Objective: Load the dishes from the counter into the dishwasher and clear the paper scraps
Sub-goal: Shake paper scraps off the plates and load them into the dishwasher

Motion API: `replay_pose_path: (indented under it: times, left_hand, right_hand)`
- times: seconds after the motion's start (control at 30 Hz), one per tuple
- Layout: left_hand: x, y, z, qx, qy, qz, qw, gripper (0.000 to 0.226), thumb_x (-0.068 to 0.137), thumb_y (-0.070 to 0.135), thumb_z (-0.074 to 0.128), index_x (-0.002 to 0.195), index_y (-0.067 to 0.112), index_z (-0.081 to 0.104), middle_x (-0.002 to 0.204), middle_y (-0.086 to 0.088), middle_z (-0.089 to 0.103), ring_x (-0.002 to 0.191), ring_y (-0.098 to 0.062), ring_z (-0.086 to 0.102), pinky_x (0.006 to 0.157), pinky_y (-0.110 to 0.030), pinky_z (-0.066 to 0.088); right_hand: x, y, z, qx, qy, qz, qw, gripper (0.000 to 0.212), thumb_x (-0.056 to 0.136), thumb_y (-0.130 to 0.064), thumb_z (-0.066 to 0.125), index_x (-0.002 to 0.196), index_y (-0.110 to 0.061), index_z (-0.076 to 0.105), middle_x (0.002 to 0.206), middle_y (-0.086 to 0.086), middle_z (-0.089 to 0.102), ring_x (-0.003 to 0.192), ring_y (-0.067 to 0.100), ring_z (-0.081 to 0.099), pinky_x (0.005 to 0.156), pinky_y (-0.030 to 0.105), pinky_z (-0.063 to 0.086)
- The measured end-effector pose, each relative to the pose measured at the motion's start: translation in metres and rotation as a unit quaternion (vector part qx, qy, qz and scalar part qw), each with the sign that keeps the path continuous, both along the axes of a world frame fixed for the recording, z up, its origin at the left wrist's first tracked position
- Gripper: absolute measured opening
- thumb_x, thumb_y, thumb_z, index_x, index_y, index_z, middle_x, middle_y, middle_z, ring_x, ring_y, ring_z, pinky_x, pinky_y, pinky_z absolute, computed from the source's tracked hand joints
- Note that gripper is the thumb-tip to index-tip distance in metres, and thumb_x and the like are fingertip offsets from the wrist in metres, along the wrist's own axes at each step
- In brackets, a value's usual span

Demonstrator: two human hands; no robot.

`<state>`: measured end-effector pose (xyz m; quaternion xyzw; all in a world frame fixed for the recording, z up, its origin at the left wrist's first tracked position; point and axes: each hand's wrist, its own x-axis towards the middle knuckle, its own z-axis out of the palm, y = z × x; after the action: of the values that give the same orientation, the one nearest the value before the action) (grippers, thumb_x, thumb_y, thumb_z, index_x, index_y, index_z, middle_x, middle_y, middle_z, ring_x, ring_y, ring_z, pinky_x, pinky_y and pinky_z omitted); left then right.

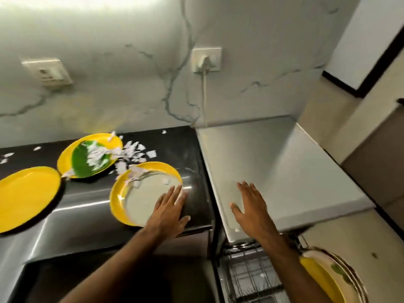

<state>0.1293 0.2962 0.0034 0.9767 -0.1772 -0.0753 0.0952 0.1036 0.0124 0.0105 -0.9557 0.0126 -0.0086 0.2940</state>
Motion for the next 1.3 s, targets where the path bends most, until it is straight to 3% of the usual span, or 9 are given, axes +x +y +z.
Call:
replay_pose_path:
  times: [0.13,0.23,0.3,0.47,0.63,0.9,1.03,1.17,1.3]
  left_hand:
    - [-0.006,0.078,-0.005,-0.009,0.069,0.093,0.993,0.083,0.098,0.054,0.052,0.163,0.022,0.012,0.171,-0.004,-0.009,0.158,-0.024,-0.009,0.126,-0.043,0.005]
    - [-0.012,0.117,-0.006,-0.040,0.109,0.151,0.982,0.083,0.097,0.056,0.055,0.163,0.022,0.017,0.171,-0.007,-0.003,0.157,-0.028,0.001,0.126,-0.049,0.016]
    - [-0.015,0.139,-0.006,-0.067,0.135,0.182,0.972,0.083,0.096,0.055,0.058,0.162,0.023,0.020,0.171,-0.007,0.001,0.156,-0.030,0.009,0.124,-0.050,0.022]
    - [-0.011,0.175,-0.006,-0.123,0.178,0.188,0.958,0.073,0.097,0.050,0.061,0.158,0.022,0.032,0.164,-0.004,0.032,0.149,-0.024,0.032,0.122,-0.045,0.031]
    - [0.006,0.174,-0.002,-0.217,0.199,0.239,0.925,0.066,0.098,0.043,0.063,0.155,0.020,0.040,0.142,-0.005,0.060,0.123,-0.018,0.061,0.103,-0.036,0.050]
    - [0.043,0.161,-0.008,-0.242,0.226,0.354,0.875,0.066,0.098,0.040,0.064,0.153,0.013,0.038,0.145,-0.010,0.056,0.126,-0.029,0.059,0.100,-0.039,0.052]
    - [0.060,0.172,-0.017,-0.292,0.249,0.431,0.817,0.062,0.094,0.040,0.070,0.146,0.014,0.047,0.133,-0.008,0.064,0.109,-0.023,0.068,0.096,-0.042,0.058]
    - [0.074,0.185,-0.022,-0.359,0.274,0.471,0.758,0.027,0.096,0.025,0.069,0.115,0.006,0.068,0.102,-0.009,0.073,0.090,-0.020,0.072,0.083,-0.035,0.062]
    - [0.080,0.189,-0.019,-0.432,0.294,0.507,0.685,0.014,0.094,0.012,0.066,0.103,0.001,0.069,0.108,-0.018,0.071,0.098,-0.028,0.071,0.084,-0.040,0.062]
  right_hand:
    - [0.017,0.070,-0.001,0.051,0.037,0.051,0.997,0.062,0.099,-0.037,0.065,0.155,-0.022,0.043,0.160,0.000,0.042,0.148,0.019,0.037,0.122,0.029,0.026]
    - [0.025,0.113,-0.004,0.091,0.087,0.055,0.991,0.056,0.097,-0.036,0.069,0.148,-0.022,0.052,0.149,-0.001,0.053,0.131,0.016,0.056,0.110,0.033,0.047]
    - [0.029,0.138,-0.005,0.096,0.103,0.059,0.988,0.053,0.095,-0.034,0.071,0.144,-0.021,0.057,0.144,0.000,0.057,0.123,0.017,0.061,0.103,0.035,0.053]
    - [0.036,0.181,-0.015,0.060,0.122,0.072,0.988,0.045,0.096,-0.031,0.071,0.139,-0.020,0.059,0.143,-0.001,0.054,0.126,0.018,0.056,0.104,0.031,0.048]
    - [0.044,0.193,-0.020,0.055,0.121,-0.018,0.991,0.054,0.095,-0.028,0.072,0.144,-0.014,0.054,0.149,0.007,0.046,0.125,0.024,0.056,0.105,0.034,0.047]
    - [0.083,0.195,-0.026,0.029,0.131,-0.005,0.991,0.054,0.097,-0.031,0.069,0.146,-0.017,0.051,0.150,0.007,0.045,0.135,0.027,0.049,0.108,0.040,0.047]
    - [0.109,0.196,-0.032,0.037,0.137,-0.001,0.990,0.048,0.097,-0.032,0.069,0.141,-0.018,0.057,0.144,0.007,0.051,0.128,0.027,0.055,0.108,0.041,0.048]
    - [0.131,0.192,-0.040,0.070,0.133,-0.018,0.988,0.038,0.097,-0.025,0.067,0.134,-0.017,0.062,0.133,0.007,0.060,0.119,0.025,0.062,0.103,0.042,0.052]
    - [0.152,0.189,-0.045,0.085,0.121,-0.051,0.988,0.033,0.096,-0.019,0.066,0.130,-0.018,0.063,0.133,0.007,0.058,0.115,0.027,0.063,0.101,0.046,0.054]
